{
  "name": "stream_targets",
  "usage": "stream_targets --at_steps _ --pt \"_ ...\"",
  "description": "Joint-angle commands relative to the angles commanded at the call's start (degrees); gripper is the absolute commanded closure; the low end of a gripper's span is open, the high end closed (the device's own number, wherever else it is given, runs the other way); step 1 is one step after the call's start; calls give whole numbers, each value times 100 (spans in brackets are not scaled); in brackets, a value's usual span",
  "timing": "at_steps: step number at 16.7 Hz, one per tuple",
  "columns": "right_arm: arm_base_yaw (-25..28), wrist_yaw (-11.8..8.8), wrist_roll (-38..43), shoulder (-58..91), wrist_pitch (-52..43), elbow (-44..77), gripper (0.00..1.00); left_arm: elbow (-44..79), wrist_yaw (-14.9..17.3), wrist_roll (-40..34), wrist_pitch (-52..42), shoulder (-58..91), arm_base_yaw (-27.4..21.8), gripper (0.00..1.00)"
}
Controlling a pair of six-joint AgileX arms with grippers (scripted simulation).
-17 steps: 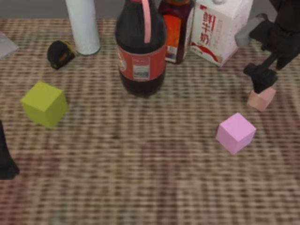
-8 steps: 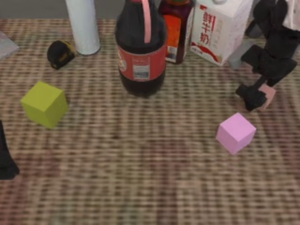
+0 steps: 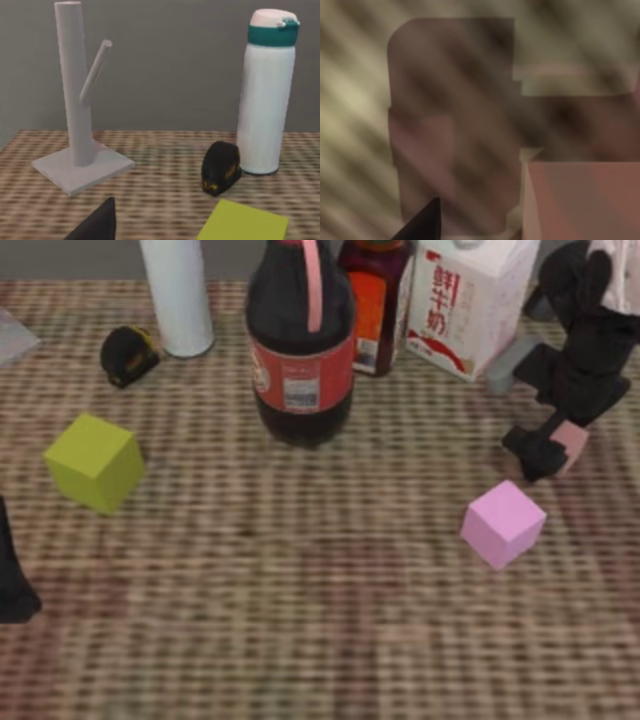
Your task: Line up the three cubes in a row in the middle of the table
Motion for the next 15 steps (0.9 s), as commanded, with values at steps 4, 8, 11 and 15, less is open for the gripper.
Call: stream_targets --at_steps 4,8,11,15 --pt "0 0 0 0 0 0 45 0 0 0 0 0 0 0" --pt "0 0 0 0 0 0 75 0 0 0 0 0 0 0" --pt "0 0 0 0 0 0 98 0 0 0 0 0 0 0" --pt "0 0 0 0 0 0 100 0 0 0 0 0 0 0"
